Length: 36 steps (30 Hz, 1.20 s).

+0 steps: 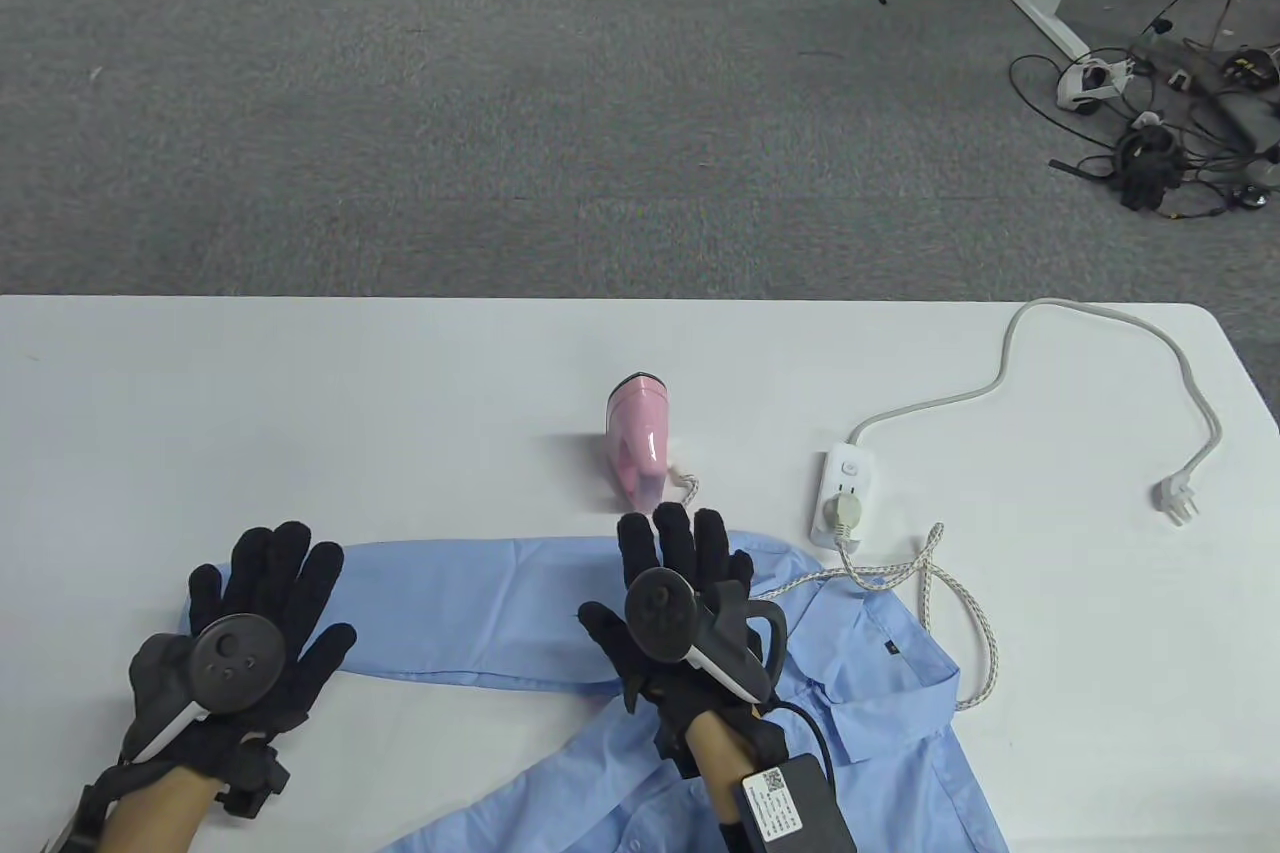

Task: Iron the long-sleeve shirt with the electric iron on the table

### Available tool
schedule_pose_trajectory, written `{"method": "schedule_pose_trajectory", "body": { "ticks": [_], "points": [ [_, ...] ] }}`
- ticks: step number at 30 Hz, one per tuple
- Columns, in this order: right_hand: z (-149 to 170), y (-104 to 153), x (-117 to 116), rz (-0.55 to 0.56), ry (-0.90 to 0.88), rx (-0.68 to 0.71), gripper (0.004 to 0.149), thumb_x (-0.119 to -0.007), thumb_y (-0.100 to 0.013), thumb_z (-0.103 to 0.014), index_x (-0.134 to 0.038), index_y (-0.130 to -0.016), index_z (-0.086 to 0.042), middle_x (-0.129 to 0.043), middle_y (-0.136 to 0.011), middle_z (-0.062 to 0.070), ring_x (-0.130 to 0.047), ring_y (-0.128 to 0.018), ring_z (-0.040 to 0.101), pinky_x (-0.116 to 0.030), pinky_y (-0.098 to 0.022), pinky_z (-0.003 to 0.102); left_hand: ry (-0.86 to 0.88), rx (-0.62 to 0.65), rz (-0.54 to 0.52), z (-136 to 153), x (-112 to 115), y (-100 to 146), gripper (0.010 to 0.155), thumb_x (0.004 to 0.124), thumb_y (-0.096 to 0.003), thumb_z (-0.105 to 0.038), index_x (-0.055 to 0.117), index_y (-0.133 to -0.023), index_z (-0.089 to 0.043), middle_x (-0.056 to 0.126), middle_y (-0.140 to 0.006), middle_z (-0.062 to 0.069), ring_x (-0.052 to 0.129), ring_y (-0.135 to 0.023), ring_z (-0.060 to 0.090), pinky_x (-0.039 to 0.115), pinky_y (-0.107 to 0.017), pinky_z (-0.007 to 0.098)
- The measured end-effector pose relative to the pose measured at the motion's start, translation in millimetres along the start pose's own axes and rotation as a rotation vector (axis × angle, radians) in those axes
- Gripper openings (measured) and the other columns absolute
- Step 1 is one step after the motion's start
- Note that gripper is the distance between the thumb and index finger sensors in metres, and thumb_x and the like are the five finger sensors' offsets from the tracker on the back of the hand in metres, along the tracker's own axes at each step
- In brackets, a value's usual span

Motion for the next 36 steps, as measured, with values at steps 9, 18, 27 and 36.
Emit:
{"method": "schedule_pose_trajectory", "body": {
  "ticks": [9, 18, 27, 36],
  "points": [
    [15, 2, -3, 0.016, -0.040, -0.010, 0.085, -0.059, -0.041, -0.065, -0.025, -0.105, -0.021, -0.010, -0.109, 0.016, -0.011, -0.100, 0.051, -0.027, -0.060, 0.079, -0.013, 0.027, -0.009, -9, 1, 3, 0.077, 0.050, -0.0419, -0.069, 0.030, -0.111, -0.040, 0.014, -0.122, -0.004, 0.011, -0.117, 0.030, 0.014, -0.076, 0.066],
    [10, 4, -5, 0.011, -0.068, 0.004, 0.083, -0.059, -0.041, -0.063, -0.029, -0.105, -0.019, -0.012, -0.109, 0.017, -0.011, -0.100, 0.051, -0.027, -0.061, 0.079, -0.029, 0.024, 0.004, -10, 2, 3, 0.077, 0.050, -0.0423, -0.068, 0.031, -0.111, -0.039, 0.015, -0.122, -0.003, 0.011, -0.117, 0.030, 0.014, -0.076, 0.066],
    [11, 2, -7, 0.012, -0.069, -0.001, 0.082, -0.060, -0.042, -0.062, -0.034, -0.105, -0.017, -0.016, -0.109, 0.019, -0.014, -0.100, 0.051, -0.029, -0.060, 0.079, -0.040, 0.021, 0.032, -10, 5, 2, 0.076, 0.051, -0.0427, -0.068, 0.030, -0.111, -0.040, 0.014, -0.122, -0.003, 0.011, -0.116, 0.030, 0.014, -0.075, 0.065],
    [10, 2, -10, 0.005, -0.068, 0.001, 0.081, -0.061, -0.042, -0.061, -0.036, -0.105, -0.015, -0.020, -0.109, 0.020, -0.016, -0.100, 0.051, -0.030, -0.060, 0.079, -0.039, 0.017, 0.033, -9, 5, 1, 0.076, 0.052, -0.0427, -0.067, 0.030, -0.111, -0.040, 0.013, -0.122, -0.003, 0.010, -0.116, 0.030, 0.013, -0.075, 0.065]
  ]
}}
Point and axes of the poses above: the tracker on the back of each hand, its own z axis roughly to the little-finger side, its own y axis roughly from the fingertips to the wrist, x = y × z, the point moved 2 cm from there along -y, roughly from the wrist to the fingertips
